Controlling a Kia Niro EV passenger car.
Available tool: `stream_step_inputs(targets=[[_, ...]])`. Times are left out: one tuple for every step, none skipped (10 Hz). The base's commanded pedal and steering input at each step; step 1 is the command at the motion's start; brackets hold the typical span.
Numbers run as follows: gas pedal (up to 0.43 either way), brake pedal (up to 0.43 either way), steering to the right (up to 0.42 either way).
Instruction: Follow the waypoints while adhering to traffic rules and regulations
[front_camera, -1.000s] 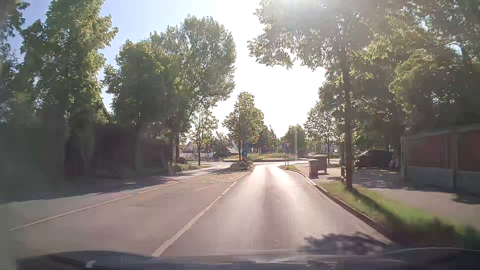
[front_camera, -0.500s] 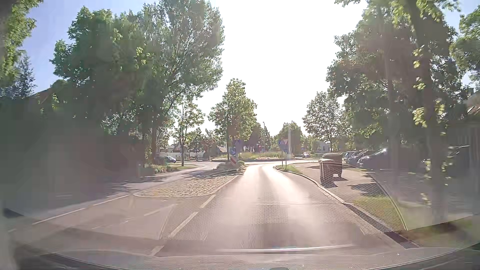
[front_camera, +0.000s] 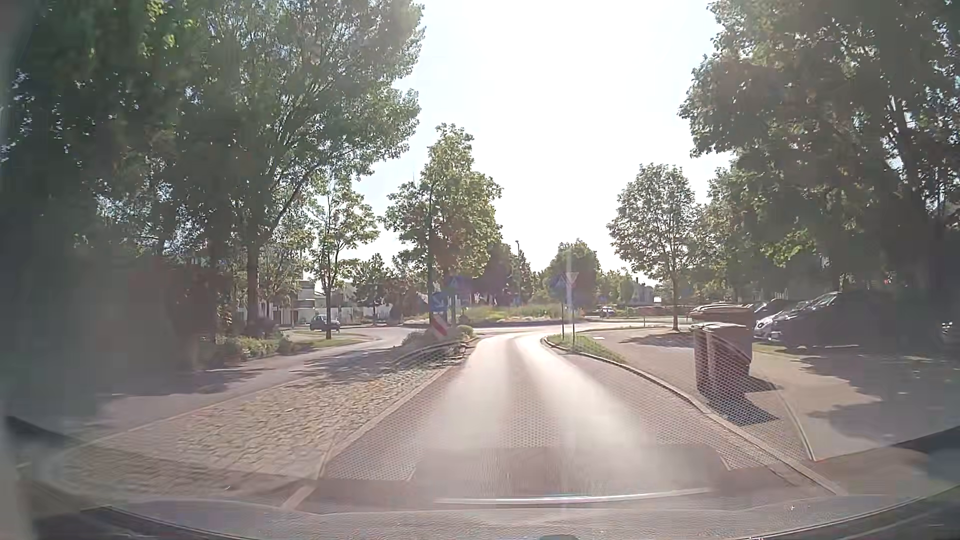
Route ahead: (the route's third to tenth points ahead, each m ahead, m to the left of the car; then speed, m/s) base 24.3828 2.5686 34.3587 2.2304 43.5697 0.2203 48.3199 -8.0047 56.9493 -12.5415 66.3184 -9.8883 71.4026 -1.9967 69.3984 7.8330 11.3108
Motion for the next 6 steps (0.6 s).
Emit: stream_step_inputs(targets=[[0.000,0.055,0.006],[0.000,0.085,0.003],[0.000,0.122,0.000],[0.000,0.140,-0.005],[0.000,0.140,-0.006],[0.000,0.146,-0.005]])
